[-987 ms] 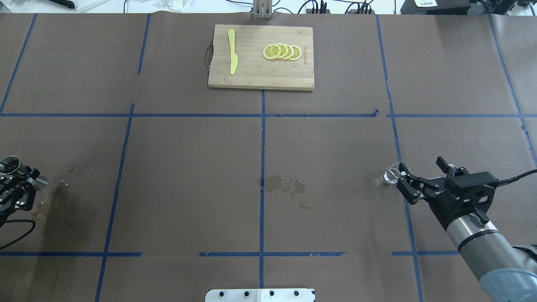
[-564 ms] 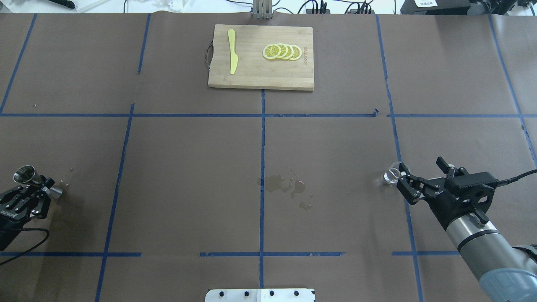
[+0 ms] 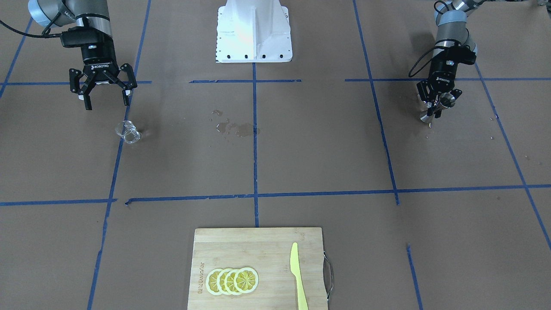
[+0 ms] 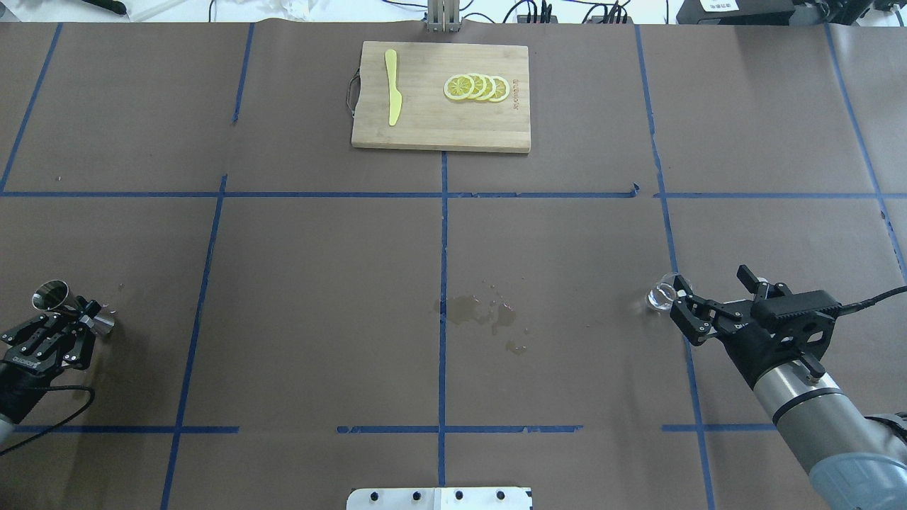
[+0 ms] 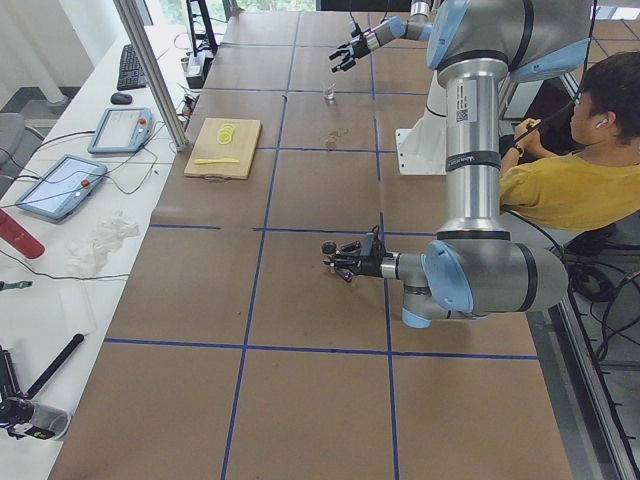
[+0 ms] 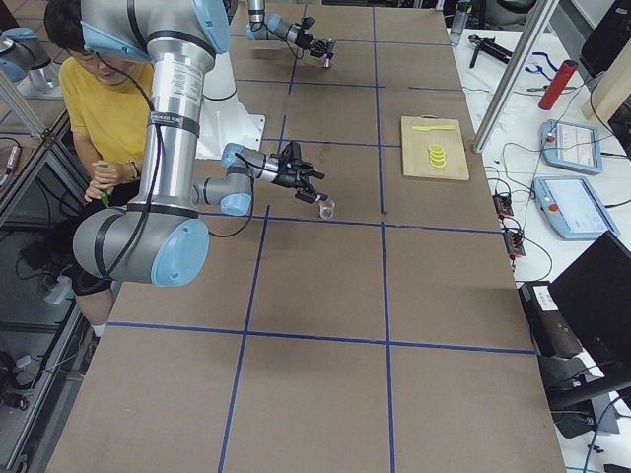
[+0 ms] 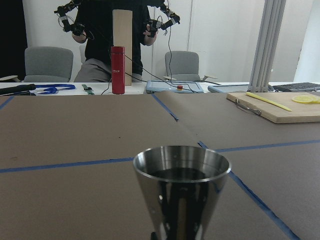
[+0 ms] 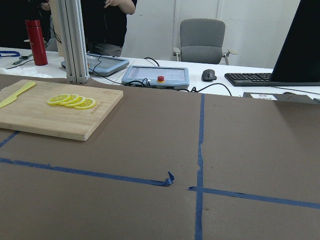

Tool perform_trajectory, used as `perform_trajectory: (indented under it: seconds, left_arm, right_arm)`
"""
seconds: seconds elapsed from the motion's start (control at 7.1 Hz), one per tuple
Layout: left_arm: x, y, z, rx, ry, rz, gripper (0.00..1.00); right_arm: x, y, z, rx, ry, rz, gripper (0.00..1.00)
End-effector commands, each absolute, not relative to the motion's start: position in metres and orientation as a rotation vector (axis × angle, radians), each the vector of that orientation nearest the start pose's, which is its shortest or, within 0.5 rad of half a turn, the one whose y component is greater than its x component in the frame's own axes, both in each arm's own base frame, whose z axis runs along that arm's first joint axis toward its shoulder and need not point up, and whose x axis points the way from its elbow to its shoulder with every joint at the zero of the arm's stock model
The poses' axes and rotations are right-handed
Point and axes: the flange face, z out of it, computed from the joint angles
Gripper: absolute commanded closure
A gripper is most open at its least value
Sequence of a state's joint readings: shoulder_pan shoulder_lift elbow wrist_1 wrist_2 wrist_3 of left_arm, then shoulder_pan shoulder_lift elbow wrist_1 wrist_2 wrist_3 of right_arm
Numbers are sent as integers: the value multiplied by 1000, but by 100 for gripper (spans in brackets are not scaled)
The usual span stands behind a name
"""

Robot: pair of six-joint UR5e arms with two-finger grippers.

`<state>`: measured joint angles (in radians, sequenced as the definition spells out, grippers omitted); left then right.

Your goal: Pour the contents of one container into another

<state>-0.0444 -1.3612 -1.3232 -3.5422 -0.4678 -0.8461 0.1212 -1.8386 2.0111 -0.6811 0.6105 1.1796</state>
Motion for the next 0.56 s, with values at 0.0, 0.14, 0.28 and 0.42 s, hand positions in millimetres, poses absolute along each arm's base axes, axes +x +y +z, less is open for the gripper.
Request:
perform_trajectory:
  seconds: [0.0, 0.14, 0.28, 0.42]
  left_arm:
    - [307, -234, 656, 1281, 854, -281, 100]
    - [308, -234, 656, 1280, 856, -279, 100]
    - [309, -233, 656, 1278, 856, -276, 100]
    - [309, -232, 656, 1277, 857, -274, 100]
  right_arm:
    - [-344, -258, 447, 1073, -717, 276, 0]
    - [-344, -258, 447, 1073, -717, 276, 0]
    - [-344, -258, 446, 1074, -718, 276, 0]
    - [-344, -258, 446, 1074, -718, 276, 0]
